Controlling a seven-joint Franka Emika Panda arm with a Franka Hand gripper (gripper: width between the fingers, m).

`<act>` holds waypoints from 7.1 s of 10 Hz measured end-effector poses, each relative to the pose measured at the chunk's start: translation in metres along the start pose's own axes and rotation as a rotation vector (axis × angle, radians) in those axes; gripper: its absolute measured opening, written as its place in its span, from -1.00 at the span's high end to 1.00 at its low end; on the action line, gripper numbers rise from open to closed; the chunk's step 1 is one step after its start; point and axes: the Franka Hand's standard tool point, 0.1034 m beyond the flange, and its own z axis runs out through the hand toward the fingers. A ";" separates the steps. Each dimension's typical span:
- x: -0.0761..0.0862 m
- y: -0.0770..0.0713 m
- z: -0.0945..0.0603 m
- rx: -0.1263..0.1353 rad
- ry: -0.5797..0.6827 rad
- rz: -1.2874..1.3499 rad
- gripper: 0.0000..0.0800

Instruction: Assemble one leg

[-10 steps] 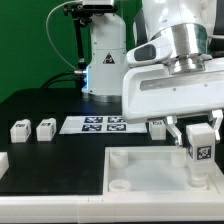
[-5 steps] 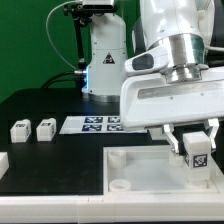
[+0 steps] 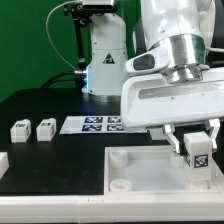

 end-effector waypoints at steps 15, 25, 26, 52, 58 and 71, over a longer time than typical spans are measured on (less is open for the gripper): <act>0.014 0.000 -0.006 0.026 -0.232 0.011 -0.62; 0.017 0.006 0.006 0.054 -0.600 0.054 -0.03; 0.017 0.005 0.006 0.037 -0.601 0.117 -0.03; 0.013 -0.010 -0.001 -0.012 -0.610 0.148 -0.62; 0.015 -0.008 -0.001 -0.148 -0.606 0.661 0.25; 0.011 -0.010 0.005 -0.193 -0.584 1.013 -0.61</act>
Offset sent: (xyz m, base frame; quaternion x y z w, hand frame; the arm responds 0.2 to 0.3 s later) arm 0.0000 0.0000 0.0000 0.0000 0.0000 0.0000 1.0000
